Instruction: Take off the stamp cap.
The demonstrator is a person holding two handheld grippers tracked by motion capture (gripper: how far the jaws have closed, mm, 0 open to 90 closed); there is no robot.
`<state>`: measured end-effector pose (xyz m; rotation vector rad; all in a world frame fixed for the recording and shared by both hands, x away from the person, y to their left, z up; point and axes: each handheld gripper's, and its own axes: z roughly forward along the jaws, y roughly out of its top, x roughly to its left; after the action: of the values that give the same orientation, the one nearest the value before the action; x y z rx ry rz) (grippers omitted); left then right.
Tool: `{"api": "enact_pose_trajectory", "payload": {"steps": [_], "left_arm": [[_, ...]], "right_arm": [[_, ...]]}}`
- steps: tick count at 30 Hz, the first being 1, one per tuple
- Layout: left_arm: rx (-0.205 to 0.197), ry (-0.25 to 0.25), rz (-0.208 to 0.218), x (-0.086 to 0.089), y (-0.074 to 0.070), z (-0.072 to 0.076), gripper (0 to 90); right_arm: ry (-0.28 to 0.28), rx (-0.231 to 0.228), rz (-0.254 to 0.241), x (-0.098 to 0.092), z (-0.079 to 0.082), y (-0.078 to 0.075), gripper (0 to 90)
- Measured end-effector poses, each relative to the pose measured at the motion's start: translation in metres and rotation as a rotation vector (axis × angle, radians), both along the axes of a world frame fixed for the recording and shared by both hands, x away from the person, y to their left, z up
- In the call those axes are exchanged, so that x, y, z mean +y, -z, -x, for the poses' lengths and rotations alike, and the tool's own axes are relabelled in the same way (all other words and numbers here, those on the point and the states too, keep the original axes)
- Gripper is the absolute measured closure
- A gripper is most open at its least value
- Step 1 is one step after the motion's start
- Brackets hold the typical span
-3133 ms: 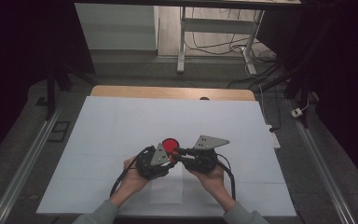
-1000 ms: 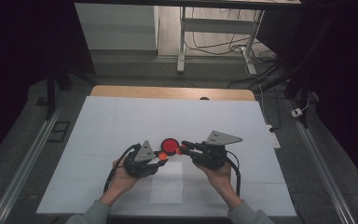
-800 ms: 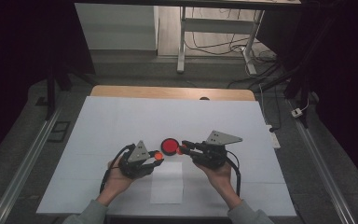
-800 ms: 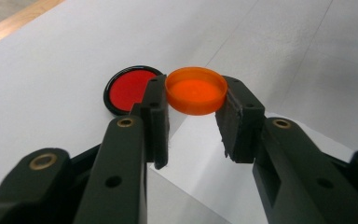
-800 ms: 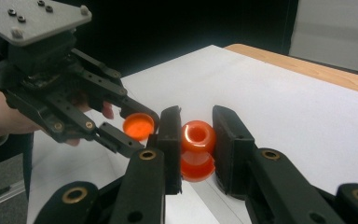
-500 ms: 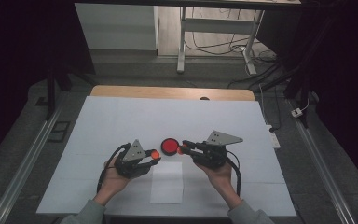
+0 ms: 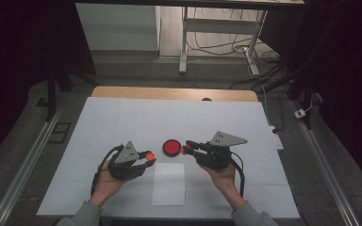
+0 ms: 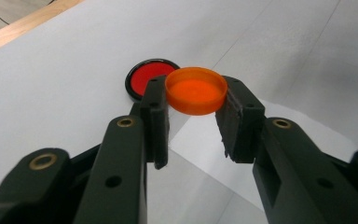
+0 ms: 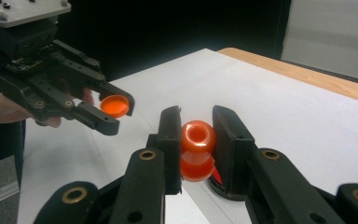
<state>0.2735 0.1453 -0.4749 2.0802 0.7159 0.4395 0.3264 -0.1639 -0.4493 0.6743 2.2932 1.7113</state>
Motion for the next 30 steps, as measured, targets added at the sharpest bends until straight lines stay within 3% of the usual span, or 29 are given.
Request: {"api": "enact_pose_trajectory", "payload": {"steps": [7,30], "left_arm": [[0.000,-0.020,-0.014,0.011,0.002,0.005,65.1],[0.042,-0.134,0.002,0.062,0.020,0.032,65.1]], "right_arm": [[0.013,0.006,-0.001,-0.001,-0.001,0.001,73.3],[0.040,0.009,0.011,-0.006,-0.006,0.004,73.2]]}}
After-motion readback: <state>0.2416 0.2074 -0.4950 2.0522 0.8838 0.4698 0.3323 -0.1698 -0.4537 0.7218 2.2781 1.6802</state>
